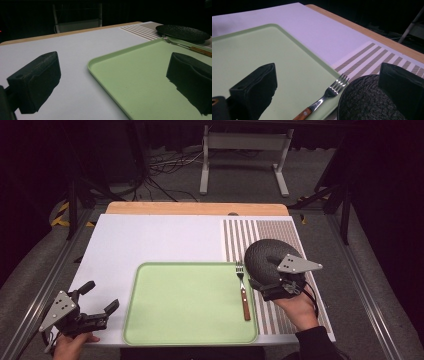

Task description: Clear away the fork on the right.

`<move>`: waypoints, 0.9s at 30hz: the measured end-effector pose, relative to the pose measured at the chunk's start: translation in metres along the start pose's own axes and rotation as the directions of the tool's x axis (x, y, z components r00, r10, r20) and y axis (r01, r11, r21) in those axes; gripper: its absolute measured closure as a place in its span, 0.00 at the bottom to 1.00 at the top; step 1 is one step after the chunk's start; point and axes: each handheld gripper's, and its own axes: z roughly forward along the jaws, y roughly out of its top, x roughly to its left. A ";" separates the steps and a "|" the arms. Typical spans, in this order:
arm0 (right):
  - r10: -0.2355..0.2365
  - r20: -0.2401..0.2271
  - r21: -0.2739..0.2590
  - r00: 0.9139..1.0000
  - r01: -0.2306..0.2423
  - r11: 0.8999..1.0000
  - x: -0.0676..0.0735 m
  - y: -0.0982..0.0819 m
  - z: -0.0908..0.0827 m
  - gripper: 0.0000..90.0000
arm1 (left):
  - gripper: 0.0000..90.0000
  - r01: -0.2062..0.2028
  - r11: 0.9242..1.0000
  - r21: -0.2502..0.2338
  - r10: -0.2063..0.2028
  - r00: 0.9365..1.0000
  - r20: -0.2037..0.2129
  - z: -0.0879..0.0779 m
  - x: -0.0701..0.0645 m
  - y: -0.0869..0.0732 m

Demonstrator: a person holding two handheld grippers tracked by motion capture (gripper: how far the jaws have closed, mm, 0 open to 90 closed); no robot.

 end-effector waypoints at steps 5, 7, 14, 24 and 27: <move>0.008 0.009 -0.080 1.000 -0.007 0.997 -0.005 -0.014 -0.013 0.01 | 0.00 -0.001 1.000 0.002 0.001 1.000 0.000 0.000 0.000 0.000; 0.017 0.016 -0.110 1.000 -0.015 0.994 -0.007 -0.020 -0.018 0.01 | 0.00 -0.001 1.000 0.002 0.001 1.000 -0.001 0.000 0.000 0.000; 0.025 0.027 -0.144 0.999 -0.021 0.989 -0.012 -0.036 -0.025 0.01 | 0.00 0.000 1.000 -0.002 0.000 1.000 -0.003 0.000 0.000 0.000; 0.039 0.040 -0.207 0.998 -0.030 0.978 -0.016 -0.064 -0.036 0.00 | 0.00 0.004 1.000 -0.011 -0.004 1.000 -0.007 -0.001 0.000 0.000; 0.064 0.036 -0.225 0.997 -0.054 0.973 -0.019 -0.070 -0.038 0.00 | 0.00 0.006 1.000 -0.009 -0.006 1.000 -0.004 -0.001 0.000 0.000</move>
